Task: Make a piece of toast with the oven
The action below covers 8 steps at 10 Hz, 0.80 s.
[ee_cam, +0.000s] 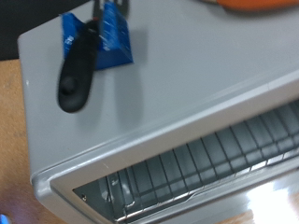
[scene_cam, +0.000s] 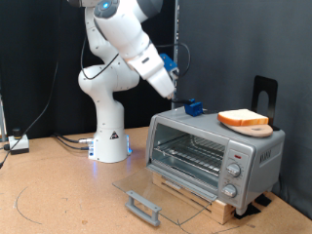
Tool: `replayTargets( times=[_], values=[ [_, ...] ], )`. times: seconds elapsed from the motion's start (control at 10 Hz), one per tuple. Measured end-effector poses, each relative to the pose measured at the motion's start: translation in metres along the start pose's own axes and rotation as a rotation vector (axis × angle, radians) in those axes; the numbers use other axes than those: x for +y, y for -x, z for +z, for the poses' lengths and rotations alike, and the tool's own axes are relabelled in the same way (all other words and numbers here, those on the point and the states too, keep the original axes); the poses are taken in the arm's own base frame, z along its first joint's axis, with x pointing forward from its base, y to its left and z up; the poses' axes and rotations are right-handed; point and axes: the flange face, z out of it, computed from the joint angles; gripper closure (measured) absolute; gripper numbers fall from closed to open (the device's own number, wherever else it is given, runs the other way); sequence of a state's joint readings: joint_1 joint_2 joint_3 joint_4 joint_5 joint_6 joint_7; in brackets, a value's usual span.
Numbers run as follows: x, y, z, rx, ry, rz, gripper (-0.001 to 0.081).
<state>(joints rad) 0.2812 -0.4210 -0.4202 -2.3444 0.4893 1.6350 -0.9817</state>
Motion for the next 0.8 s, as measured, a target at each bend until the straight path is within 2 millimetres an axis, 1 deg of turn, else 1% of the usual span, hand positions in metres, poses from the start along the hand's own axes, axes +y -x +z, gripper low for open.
replayTargets(
  times=[0.3, 0.5, 0.6, 0.7, 0.8],
  values=[
    [-0.039, 0.002, -0.015, 0.013, 0.031, -0.113, -0.0001],
    [-0.066, 0.005, -0.025, 0.024, 0.038, -0.131, -0.0001],
    [-0.074, 0.011, -0.026, 0.032, 0.042, -0.121, -0.0001],
    [-0.074, 0.01, -0.025, 0.03, 0.041, -0.124, -0.0001],
    [-0.073, 0.005, -0.025, 0.065, 0.059, -0.168, -0.0001]
  ],
)
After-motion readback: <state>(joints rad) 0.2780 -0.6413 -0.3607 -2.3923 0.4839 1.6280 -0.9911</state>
